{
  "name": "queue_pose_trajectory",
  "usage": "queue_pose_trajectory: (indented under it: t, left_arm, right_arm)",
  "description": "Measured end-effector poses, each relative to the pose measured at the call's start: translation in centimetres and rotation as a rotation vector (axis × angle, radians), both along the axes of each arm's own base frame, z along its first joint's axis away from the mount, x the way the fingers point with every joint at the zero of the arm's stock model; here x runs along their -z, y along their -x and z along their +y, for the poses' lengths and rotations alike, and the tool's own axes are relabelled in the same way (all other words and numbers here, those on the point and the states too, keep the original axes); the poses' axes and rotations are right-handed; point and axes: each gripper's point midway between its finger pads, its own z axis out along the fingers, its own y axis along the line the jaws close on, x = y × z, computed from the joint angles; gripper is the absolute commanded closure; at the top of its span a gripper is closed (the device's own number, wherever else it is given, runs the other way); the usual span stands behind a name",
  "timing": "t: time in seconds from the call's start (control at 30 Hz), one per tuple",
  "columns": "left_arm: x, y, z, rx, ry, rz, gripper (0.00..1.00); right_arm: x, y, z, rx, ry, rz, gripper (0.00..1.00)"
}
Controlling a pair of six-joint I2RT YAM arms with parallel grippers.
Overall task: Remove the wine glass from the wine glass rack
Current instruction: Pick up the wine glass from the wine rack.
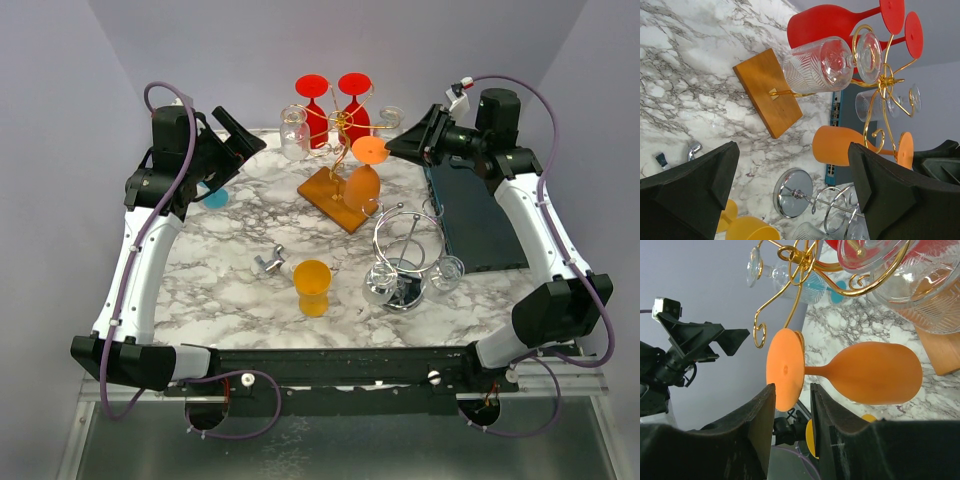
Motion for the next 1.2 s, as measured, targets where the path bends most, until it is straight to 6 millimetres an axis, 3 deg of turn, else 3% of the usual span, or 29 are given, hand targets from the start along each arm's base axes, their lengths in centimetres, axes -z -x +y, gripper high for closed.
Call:
queue_pose_trajectory:
  t: [0.67,1.2]
  left_arm:
    - [0.0,0.0,0.0,0.0,0.0,0.0,0.01]
    - [0.0,0.0,0.0,0.0,0.0,0.0,0.01]
  right_arm:
    - [1.0,0.0,1.3,-0.024,0.006,0.023,0.67]
    - [0.5,-0.1,1.5,-0.02,-0.005,0.032,0.93]
